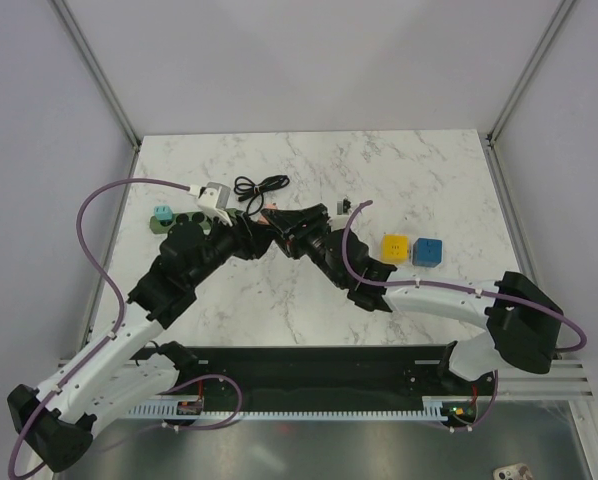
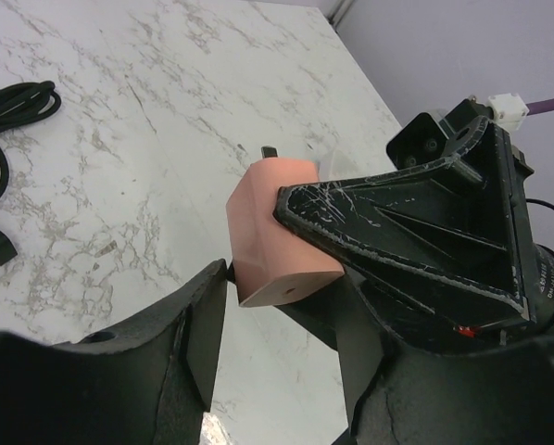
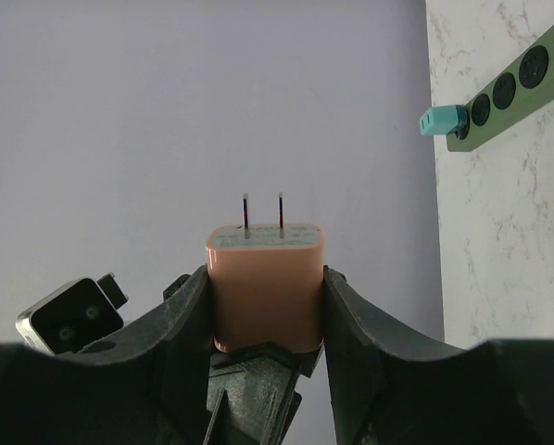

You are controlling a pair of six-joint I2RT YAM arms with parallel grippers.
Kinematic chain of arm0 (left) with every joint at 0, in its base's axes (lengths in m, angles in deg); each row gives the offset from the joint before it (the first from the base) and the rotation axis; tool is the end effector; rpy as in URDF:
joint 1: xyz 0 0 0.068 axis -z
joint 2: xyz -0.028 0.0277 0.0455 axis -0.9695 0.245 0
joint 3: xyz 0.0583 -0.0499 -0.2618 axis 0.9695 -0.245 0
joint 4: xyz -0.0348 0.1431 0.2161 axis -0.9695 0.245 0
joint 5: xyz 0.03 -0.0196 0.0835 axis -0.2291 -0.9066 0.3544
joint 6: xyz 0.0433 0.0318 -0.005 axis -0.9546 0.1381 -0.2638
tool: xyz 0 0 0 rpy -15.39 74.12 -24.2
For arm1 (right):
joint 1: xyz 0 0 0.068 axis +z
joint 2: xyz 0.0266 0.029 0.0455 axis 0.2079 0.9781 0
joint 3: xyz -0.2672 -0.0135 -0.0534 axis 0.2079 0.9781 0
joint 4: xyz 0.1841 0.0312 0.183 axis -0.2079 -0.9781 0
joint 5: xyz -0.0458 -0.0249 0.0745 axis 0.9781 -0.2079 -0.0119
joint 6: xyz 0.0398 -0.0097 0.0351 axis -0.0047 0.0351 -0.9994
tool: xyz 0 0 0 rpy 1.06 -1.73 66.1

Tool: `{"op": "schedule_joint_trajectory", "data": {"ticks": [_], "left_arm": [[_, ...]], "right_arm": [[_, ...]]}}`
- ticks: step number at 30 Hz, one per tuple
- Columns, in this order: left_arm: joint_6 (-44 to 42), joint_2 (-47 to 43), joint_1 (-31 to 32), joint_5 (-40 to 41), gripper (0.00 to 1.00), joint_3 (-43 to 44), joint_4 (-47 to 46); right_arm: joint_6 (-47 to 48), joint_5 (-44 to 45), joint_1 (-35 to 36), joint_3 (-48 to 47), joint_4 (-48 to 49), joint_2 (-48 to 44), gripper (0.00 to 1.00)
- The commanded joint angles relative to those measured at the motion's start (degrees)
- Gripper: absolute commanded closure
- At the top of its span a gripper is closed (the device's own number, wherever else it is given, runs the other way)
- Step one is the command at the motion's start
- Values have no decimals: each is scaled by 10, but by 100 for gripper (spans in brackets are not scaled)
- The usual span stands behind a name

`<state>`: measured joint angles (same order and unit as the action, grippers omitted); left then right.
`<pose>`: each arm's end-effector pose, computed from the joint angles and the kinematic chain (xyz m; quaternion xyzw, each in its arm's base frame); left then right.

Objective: Insert the plug

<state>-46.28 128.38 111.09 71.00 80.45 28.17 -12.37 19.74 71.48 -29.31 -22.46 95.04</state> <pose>0.1561 -0.1124 0.3378 0.0724 0.7446 -0.3551 0.5606 0.1813 0.2817 0.2948 0.3131 0.6267 0.6433 0.3087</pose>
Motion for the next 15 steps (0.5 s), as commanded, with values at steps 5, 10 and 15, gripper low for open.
{"op": "schedule_joint_trajectory", "data": {"ticks": [5, 10, 15], "left_arm": [[-20, -11, 5, 45, 60, -6, -39], [-5, -4, 5, 52, 98, 10, -18], [12, -18, 5, 43, 98, 10, -16]], "right_arm": [[-6, 2, 20, -4, 47, 6, 100], [8, -2, 24, 8, 56, 6, 90], [15, 8, 26, 28, 48, -11, 87]]}}
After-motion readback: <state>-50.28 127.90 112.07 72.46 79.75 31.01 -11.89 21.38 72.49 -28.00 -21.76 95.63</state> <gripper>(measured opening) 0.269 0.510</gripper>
